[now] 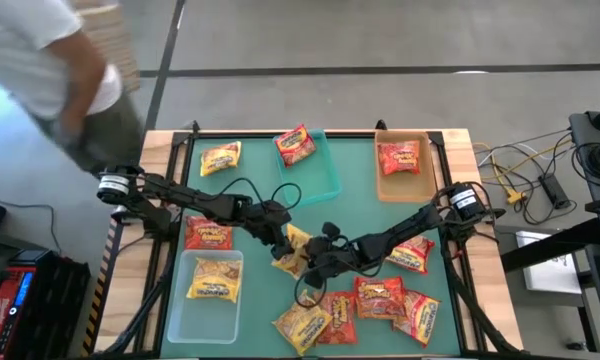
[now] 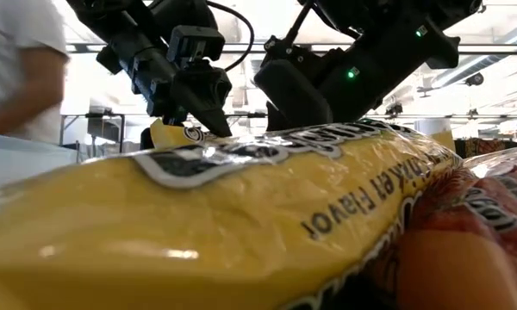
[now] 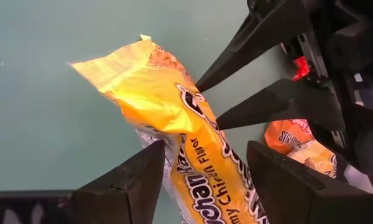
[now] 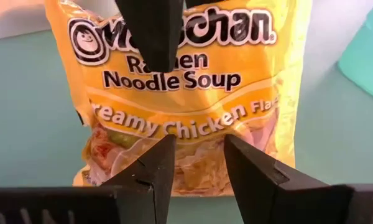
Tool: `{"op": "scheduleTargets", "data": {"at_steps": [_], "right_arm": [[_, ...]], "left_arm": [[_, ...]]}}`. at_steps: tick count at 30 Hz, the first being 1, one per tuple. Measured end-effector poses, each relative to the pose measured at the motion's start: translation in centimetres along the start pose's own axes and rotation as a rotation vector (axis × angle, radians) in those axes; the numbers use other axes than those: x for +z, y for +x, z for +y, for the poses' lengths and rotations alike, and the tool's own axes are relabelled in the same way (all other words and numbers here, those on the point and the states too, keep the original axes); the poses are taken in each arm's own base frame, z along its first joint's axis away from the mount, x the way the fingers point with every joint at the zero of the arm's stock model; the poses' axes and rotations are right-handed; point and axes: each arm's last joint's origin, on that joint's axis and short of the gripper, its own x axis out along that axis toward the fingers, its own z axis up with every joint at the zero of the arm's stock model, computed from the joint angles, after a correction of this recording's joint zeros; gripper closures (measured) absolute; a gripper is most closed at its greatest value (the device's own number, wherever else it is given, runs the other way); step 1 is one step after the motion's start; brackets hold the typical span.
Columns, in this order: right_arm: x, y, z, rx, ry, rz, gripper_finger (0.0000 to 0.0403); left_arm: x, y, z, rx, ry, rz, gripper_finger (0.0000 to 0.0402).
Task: Sort Maruchan noodles
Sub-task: Put the middle left yellow noodle pack into the transparent bin
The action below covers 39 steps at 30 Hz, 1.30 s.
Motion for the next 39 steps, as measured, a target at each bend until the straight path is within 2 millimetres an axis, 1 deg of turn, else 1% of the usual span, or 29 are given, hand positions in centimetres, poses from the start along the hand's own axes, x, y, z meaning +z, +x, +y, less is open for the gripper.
{"op": "scheduleTargets", "data": {"at_steps": [5,11,15,20,22,26,33,39], "right_arm": [[0.0,0.0,0.0,-0.009,-0.014,-0.004,0.0271],[0.2,-0.4,-0.1,-0.008,-0.023,0.011,0.0271],[0.5,-1.7,-0.2,-0.015,-0.035,0.046,0.0271],[0.8,-4.0,0.1,-0.012,-0.068,0.071,0.0271],[0.7,-4.5,0.2,-0.013,-0.071,0.087,0.0271],[0.1,-4.9,0.2,-0.04,-0.064,0.122,0.0271],[-1.3,-5.0,-0.5,-0.105,-0.037,0.191,0.0271],[-2.4,-5.0,-1.2,-0.164,-0.019,0.228,0.0271]], "left_arm": [[0.1,0.0,0.1,0.016,0.02,-0.015,0.0209],[0.1,0.0,0.1,0.022,0.031,-0.021,0.0263],[0.1,0.0,0.2,0.029,0.062,-0.027,0.0305],[0.2,0.0,0.2,0.042,0.087,-0.039,0.0352],[0.3,-0.1,0.3,0.043,0.091,-0.041,0.0367],[0.5,-0.1,0.3,0.045,0.108,-0.044,0.0395],[1.5,-0.5,-0.5,0.009,0.147,-0.039,0.0401],[3.0,-1.9,-2.0,0.055,0.237,0.009,0.0402]]}}
